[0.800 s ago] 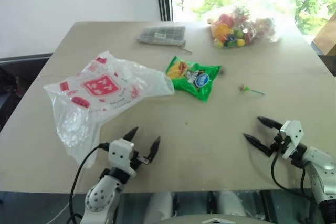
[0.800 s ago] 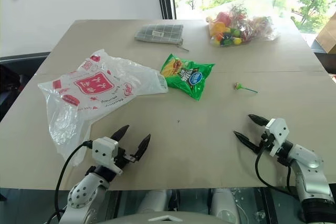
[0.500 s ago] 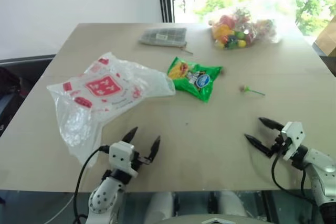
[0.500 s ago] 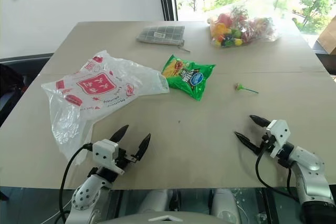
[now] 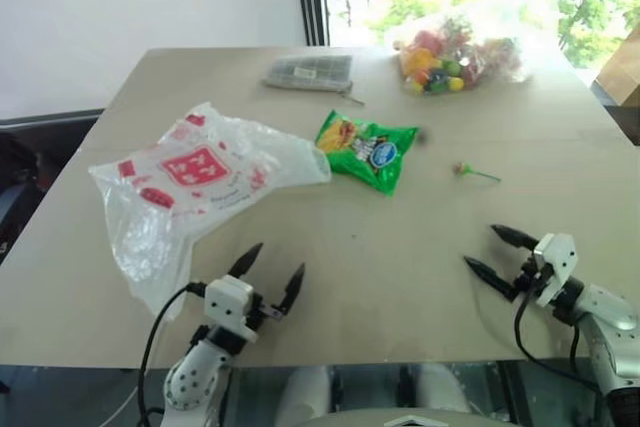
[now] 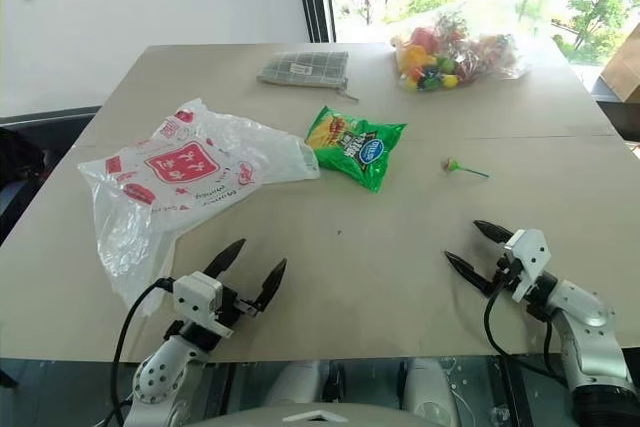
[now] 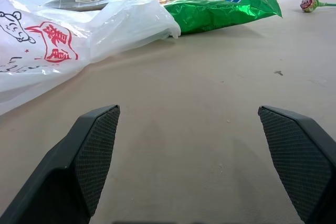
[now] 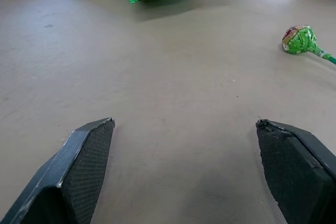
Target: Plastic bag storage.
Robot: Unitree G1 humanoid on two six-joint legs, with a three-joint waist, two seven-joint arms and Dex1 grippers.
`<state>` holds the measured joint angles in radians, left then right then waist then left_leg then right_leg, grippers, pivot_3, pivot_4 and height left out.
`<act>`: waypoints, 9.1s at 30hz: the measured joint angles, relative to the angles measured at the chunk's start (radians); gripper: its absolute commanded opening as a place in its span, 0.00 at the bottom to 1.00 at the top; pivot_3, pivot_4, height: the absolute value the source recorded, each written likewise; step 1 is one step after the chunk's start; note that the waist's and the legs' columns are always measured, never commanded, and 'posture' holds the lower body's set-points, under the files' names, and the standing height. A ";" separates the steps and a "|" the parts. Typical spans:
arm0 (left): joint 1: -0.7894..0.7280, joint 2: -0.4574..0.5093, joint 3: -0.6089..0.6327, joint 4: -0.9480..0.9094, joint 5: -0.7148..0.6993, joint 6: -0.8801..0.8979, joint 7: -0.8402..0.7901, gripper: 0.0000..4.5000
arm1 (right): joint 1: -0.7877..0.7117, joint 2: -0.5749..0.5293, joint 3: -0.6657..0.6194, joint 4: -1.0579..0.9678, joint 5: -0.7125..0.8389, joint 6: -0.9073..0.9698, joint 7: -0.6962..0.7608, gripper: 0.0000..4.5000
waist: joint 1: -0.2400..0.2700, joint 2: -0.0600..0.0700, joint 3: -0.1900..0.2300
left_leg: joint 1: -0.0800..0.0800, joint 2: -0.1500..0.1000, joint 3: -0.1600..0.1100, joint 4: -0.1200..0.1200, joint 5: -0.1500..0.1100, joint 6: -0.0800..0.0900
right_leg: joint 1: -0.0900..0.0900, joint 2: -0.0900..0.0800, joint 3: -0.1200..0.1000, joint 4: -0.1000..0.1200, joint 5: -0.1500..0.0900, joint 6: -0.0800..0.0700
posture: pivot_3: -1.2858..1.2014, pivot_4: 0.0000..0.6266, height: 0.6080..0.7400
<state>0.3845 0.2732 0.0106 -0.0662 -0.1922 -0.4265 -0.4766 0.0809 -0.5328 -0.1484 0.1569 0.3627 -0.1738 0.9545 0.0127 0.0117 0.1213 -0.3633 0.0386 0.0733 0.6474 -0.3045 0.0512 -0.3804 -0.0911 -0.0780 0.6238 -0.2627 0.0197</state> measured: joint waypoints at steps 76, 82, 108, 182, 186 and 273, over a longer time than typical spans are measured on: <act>-0.507 0.004 0.353 -0.071 -0.047 0.422 0.431 0.01 | -0.782 0.398 0.070 0.229 0.033 0.692 -0.440 1.00 | -0.003 -0.022 0.026 | -0.025 0.000 0.000 0.039 0.005 -0.007 | -0.017 0.011 -0.002 0.035 0.006 0.010 | 0.52 0.24 1.00; -0.473 -0.005 0.355 -0.077 -0.047 0.422 0.430 0.01 | -0.872 0.408 -0.002 0.368 0.062 0.803 -0.532 1.00 | -0.009 -0.022 0.026 | -0.028 0.000 -0.001 0.039 0.005 -0.007 | -0.022 0.010 -0.003 0.033 0.006 0.010 | 0.52 0.24 1.00; -0.392 -0.080 0.362 -0.165 -0.076 0.471 0.450 0.00 | -1.106 0.475 -0.167 0.750 0.217 0.975 -0.316 0.01 | -0.041 -0.022 0.026 | -0.035 0.001 0.001 0.039 0.006 -0.009 | -0.030 0.009 0.003 0.037 0.006 0.010 | 0.52 0.24 1.00; -0.357 0.001 -0.040 -0.361 -0.283 0.685 -0.049 0.00 | -0.690 0.665 -0.181 -0.014 0.856 1.240 -0.865 0.01 | -0.044 -0.017 0.028 | -0.032 0.001 0.006 0.037 0.006 -0.009 | -0.033 0.014 0.010 0.039 0.006 0.010 | 0.52 0.24 1.00; -0.359 -0.009 -0.045 -0.332 -0.288 0.685 -0.064 0.00 | -0.811 0.665 -0.126 0.238 0.747 1.106 -0.814 0.01 | -0.041 -0.017 0.028 | -0.033 0.000 0.006 0.037 0.006 -0.009 | -0.033 0.014 0.010 0.037 0.006 0.010 | 0.52 0.24 1.00; -0.361 -0.134 0.097 -0.394 -0.389 0.680 0.168 0.00 | -1.194 0.577 0.251 0.427 -0.180 0.493 -0.277 0.56 | -0.017 -0.021 0.028 | -0.036 -0.001 0.001 0.039 0.006 -0.009 | -0.031 0.011 0.005 0.033 0.007 0.011 | 0.52 0.24 1.00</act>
<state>0.0234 0.1397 0.1073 -0.4604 -0.5809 0.2538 -0.3086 -1.1133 0.0439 0.1028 0.5843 0.1823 0.3193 0.6778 -0.0047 -0.0094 0.1492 -0.3992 0.0373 0.0746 0.6864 -0.2982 0.0424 -0.4113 -0.0799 -0.0731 0.6572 -0.2556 0.0312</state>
